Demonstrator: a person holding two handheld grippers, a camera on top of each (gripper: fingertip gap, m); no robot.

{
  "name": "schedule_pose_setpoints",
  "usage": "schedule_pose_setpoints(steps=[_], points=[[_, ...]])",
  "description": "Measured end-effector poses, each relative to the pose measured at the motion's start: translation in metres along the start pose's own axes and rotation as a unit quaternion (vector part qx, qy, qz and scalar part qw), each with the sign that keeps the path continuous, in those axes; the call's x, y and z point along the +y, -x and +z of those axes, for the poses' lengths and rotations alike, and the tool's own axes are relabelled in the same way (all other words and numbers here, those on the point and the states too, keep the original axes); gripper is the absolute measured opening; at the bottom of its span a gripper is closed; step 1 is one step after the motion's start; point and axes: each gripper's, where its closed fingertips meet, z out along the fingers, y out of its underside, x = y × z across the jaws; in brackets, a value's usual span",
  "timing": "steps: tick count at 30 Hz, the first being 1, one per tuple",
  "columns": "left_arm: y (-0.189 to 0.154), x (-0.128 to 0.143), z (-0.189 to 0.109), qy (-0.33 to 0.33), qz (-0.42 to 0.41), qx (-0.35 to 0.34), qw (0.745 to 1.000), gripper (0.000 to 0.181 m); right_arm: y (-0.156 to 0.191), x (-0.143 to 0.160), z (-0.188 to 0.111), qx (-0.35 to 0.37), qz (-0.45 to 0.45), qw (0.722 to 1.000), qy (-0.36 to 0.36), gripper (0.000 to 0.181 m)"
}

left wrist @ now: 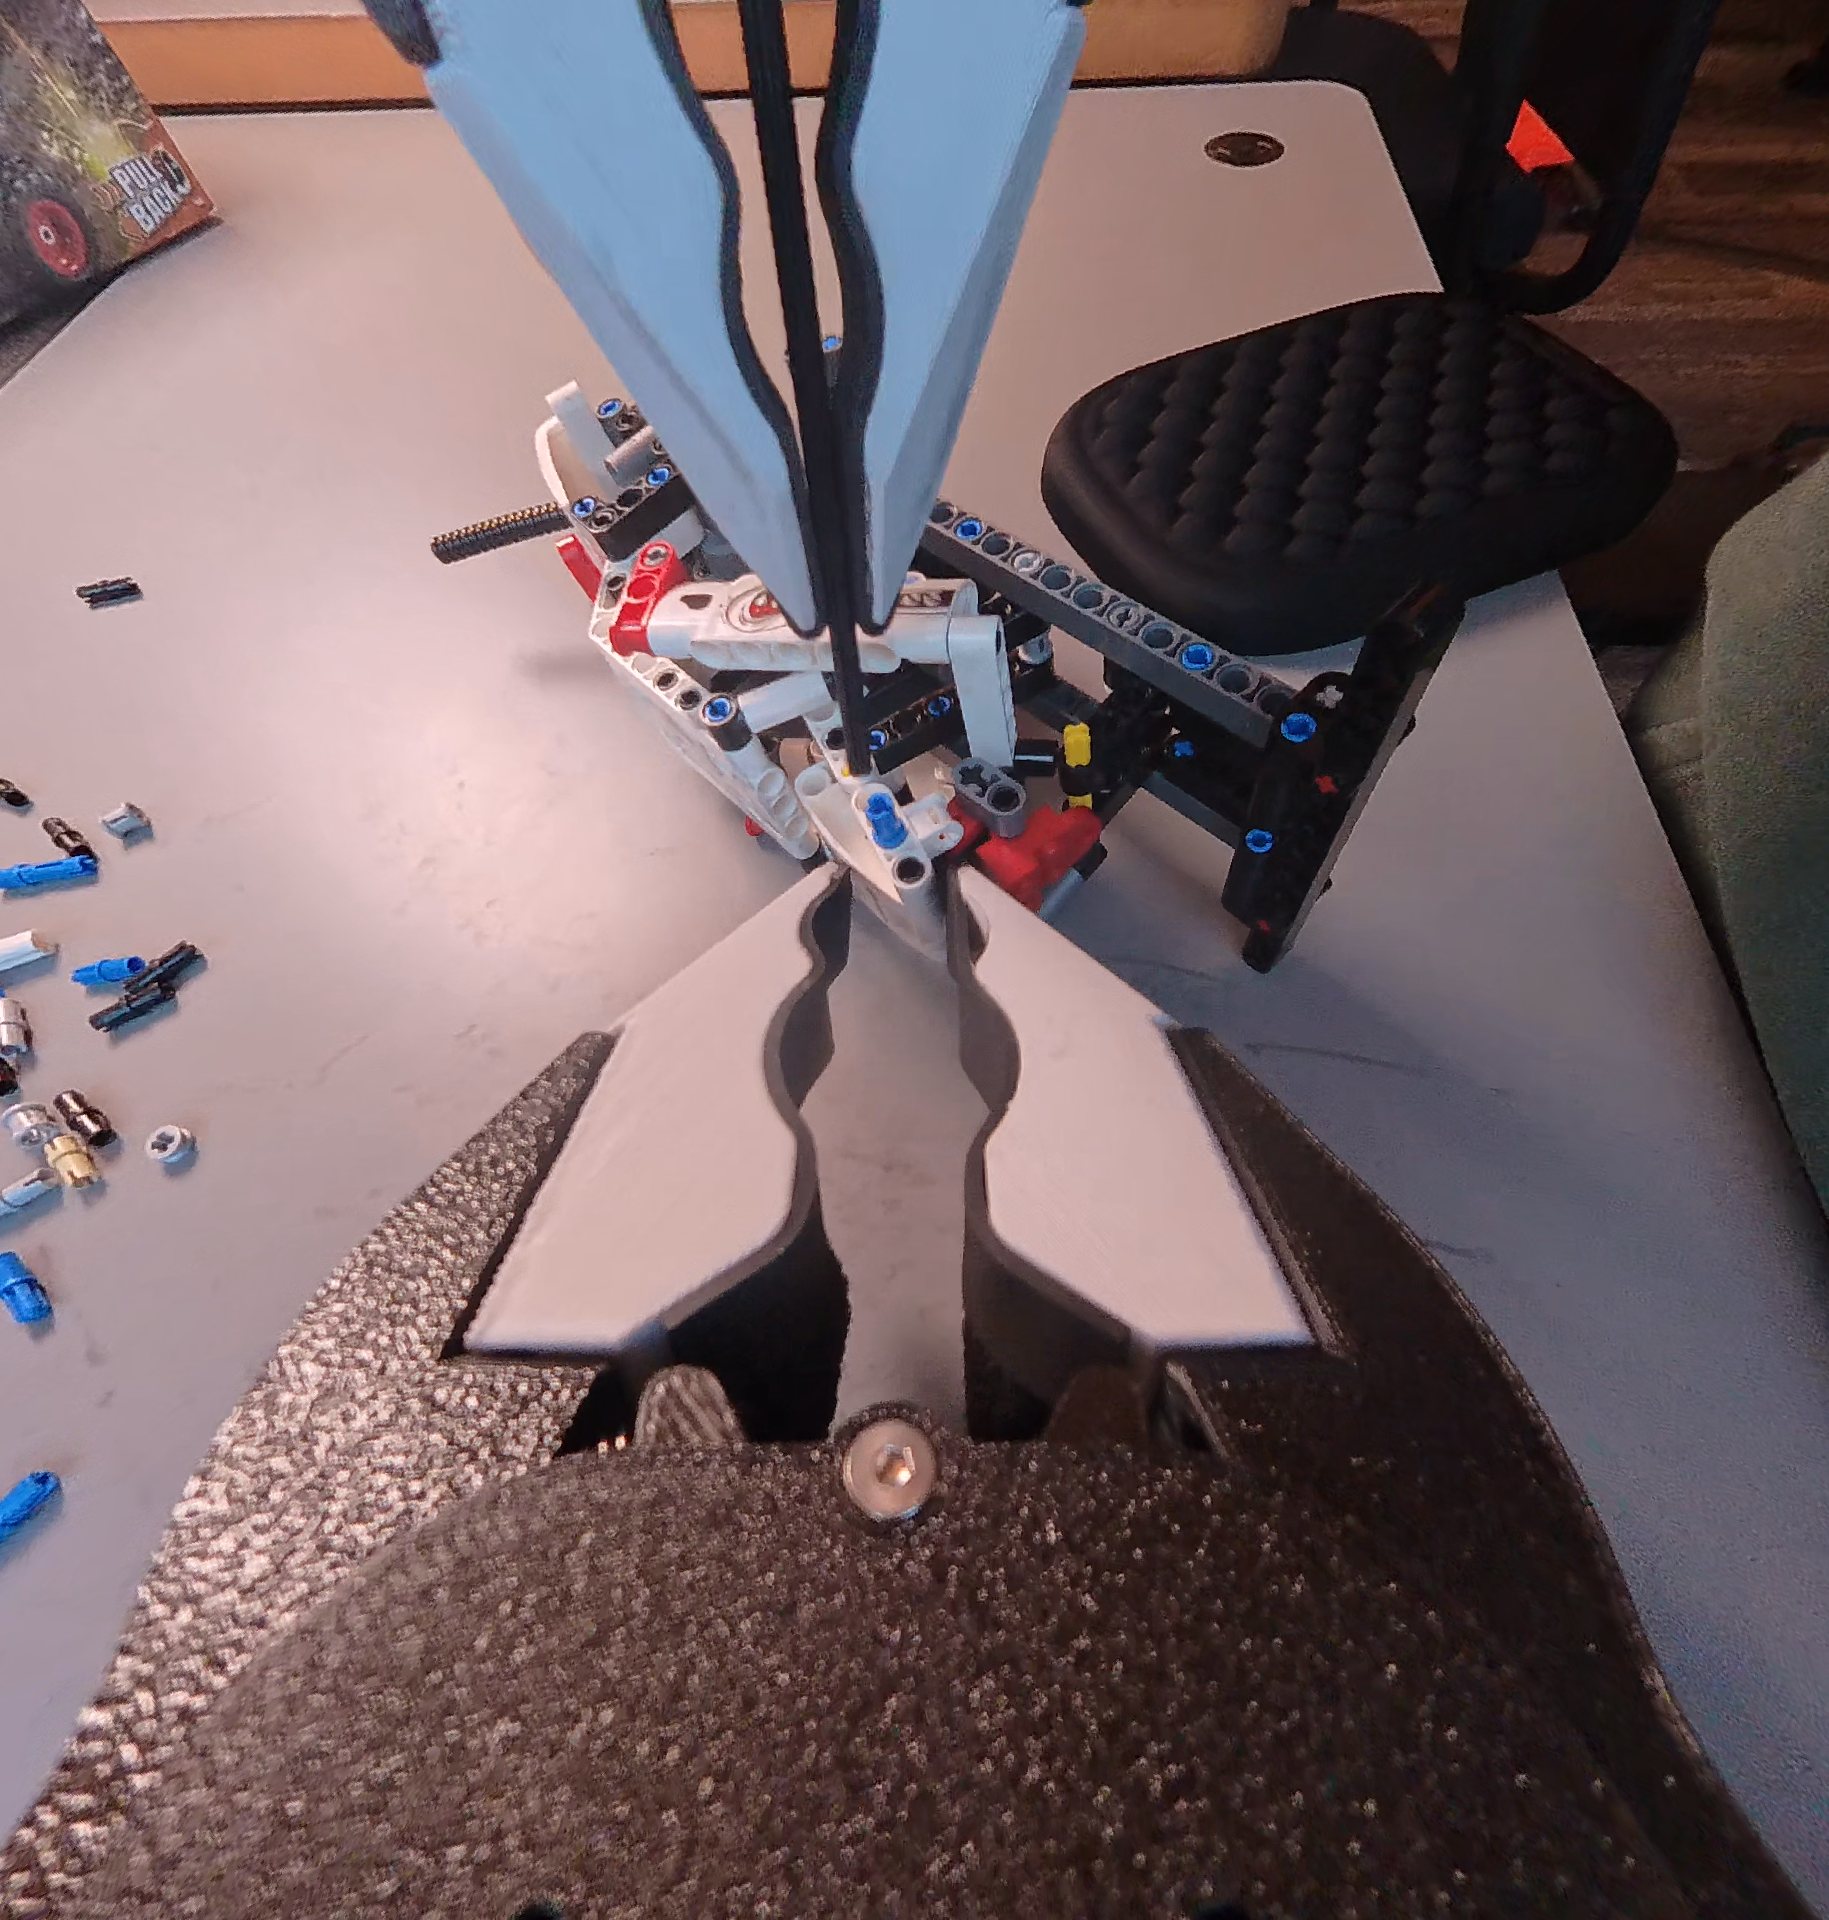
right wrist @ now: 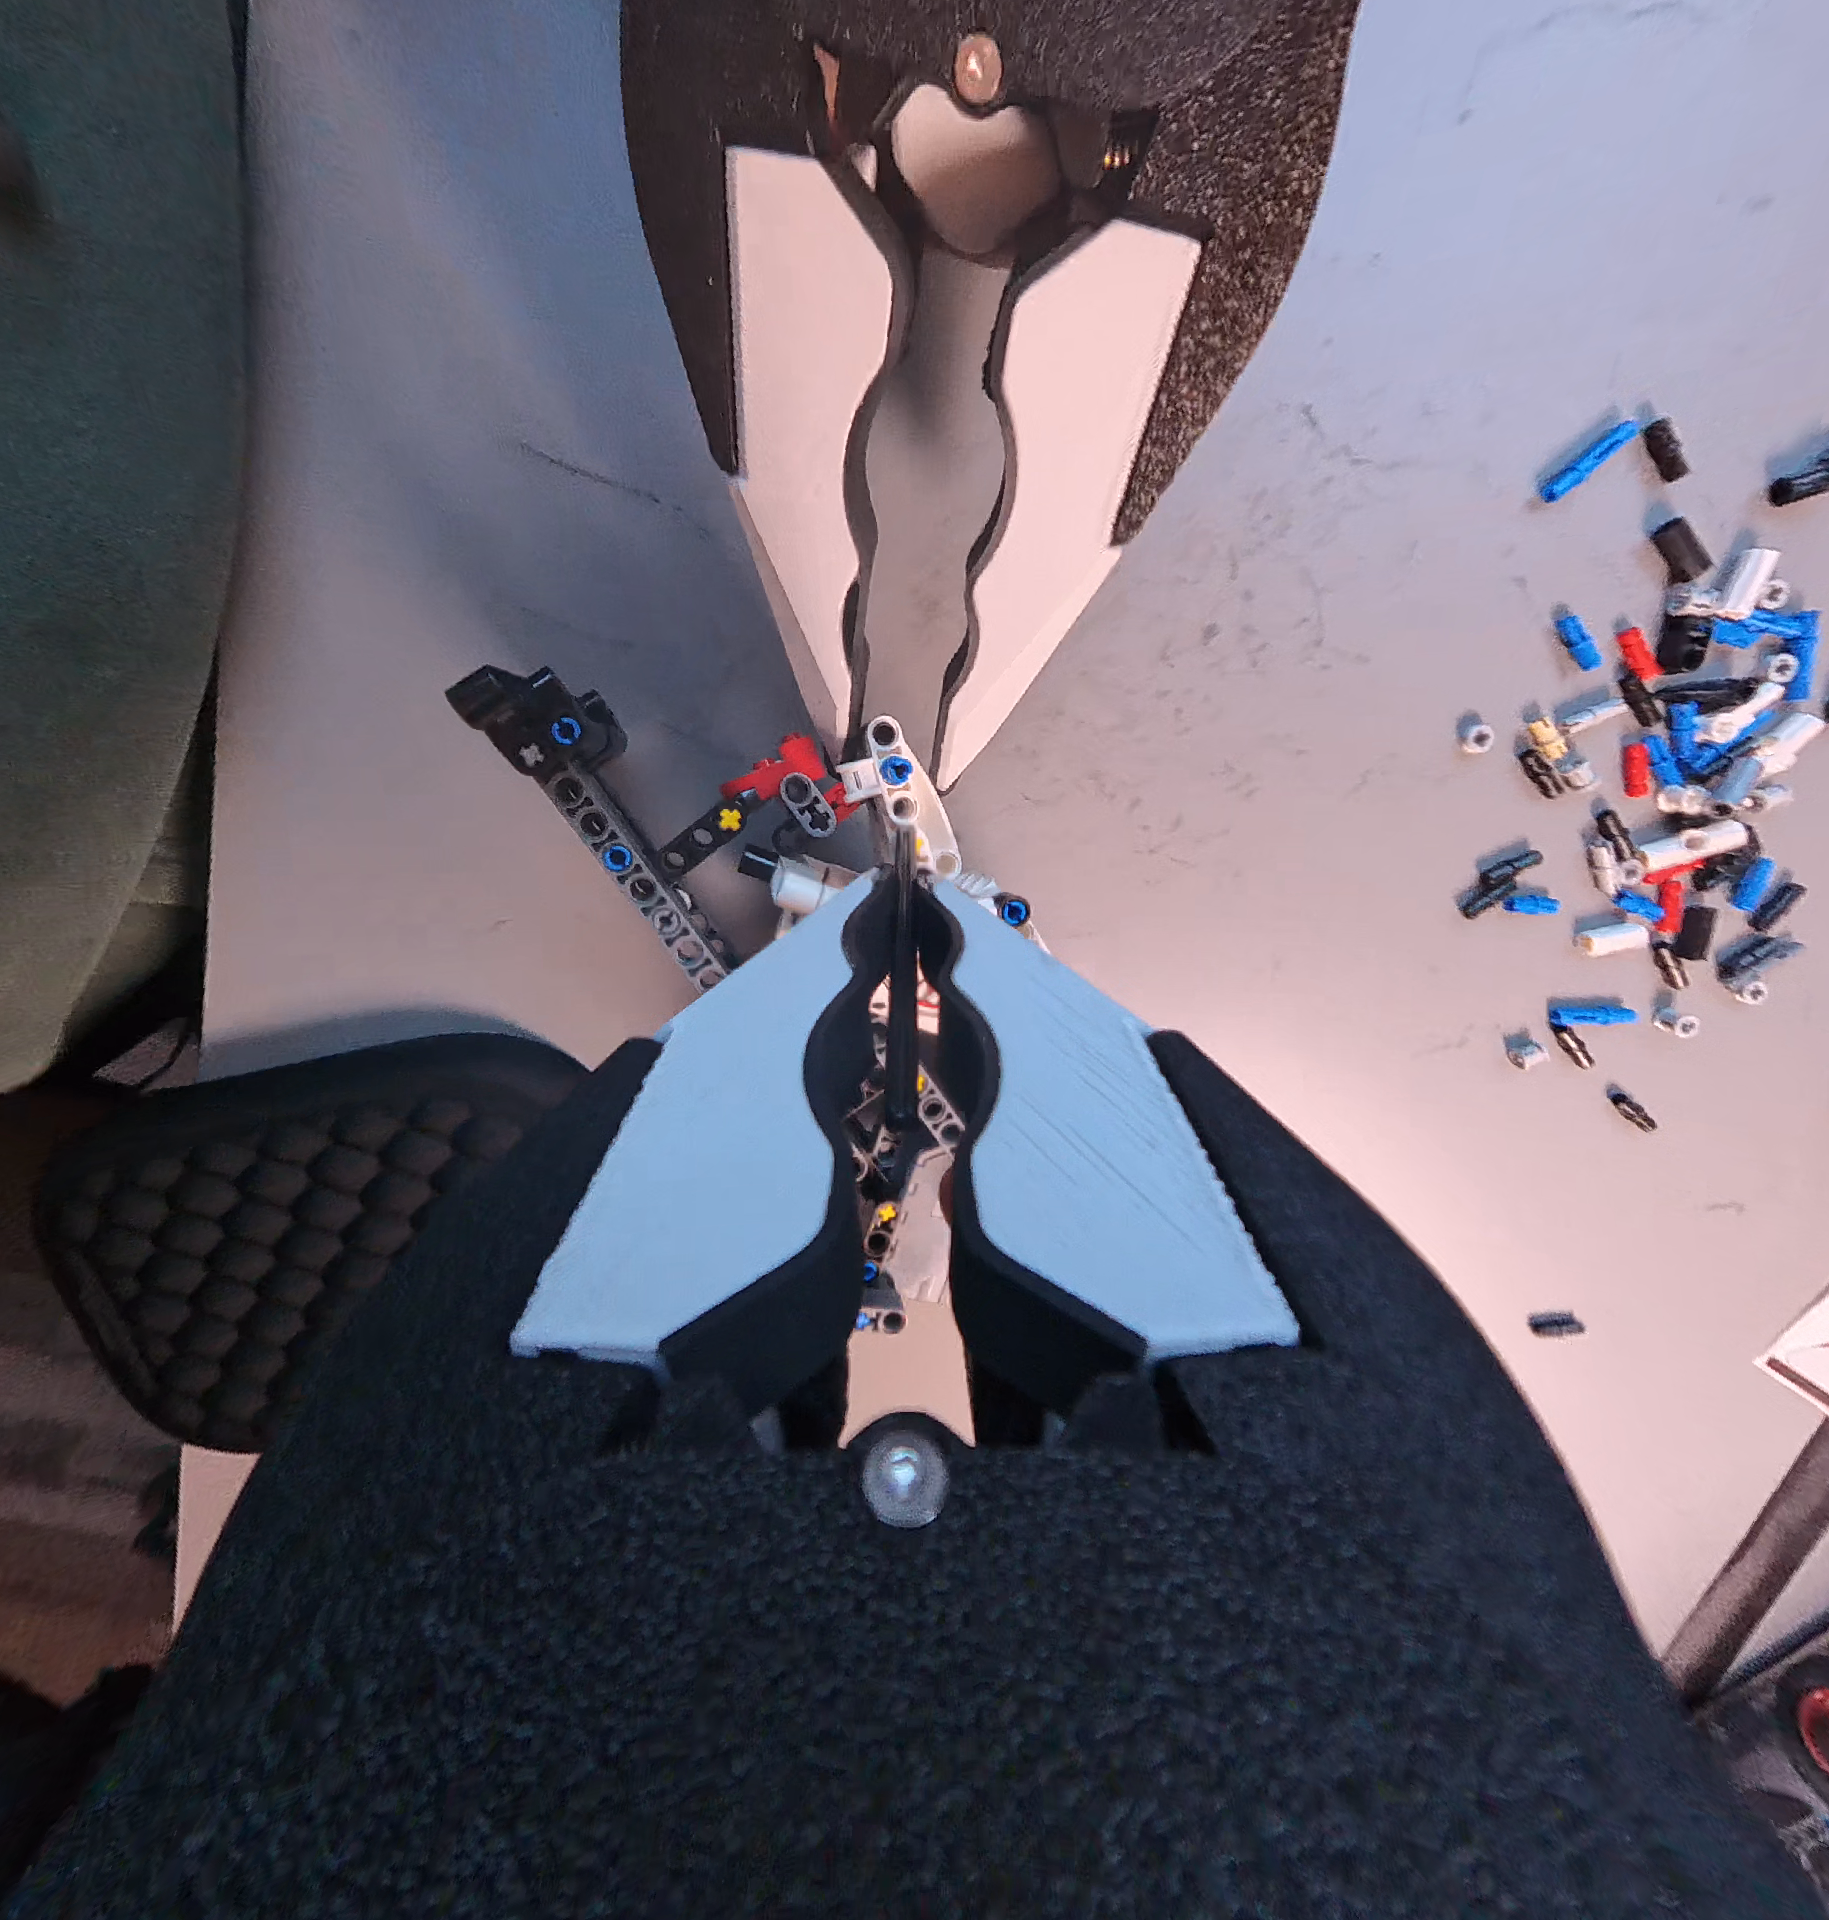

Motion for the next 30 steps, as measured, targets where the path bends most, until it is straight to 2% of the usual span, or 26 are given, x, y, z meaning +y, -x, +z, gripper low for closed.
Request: schedule_pose_setpoints(steps=[6, 13, 30], points=[[-0.0001, 0.0004, -0.0002, -0.001, 0.0, -0.003, 1.0, 0.017, -0.0002, -0.0009, 0.0003, -0.045, -0.023, 0.997, 0.058, 0.001], [-0.0006, 0.001, -0.0009, -0.001, -0.005, -0.001, 1.0, 0.016, -0.0032, -0.0018, 0.0013, -0.08, -0.022, 0.993, 0.082, 0.002], [0.0002, 0.0019, -0.0017, -0.001, -0.016, 0.0, 1.0, 0.015, -0.0045, -0.002, 0.0019, -0.089, -0.011, 0.99, 0.111, 0.002]])
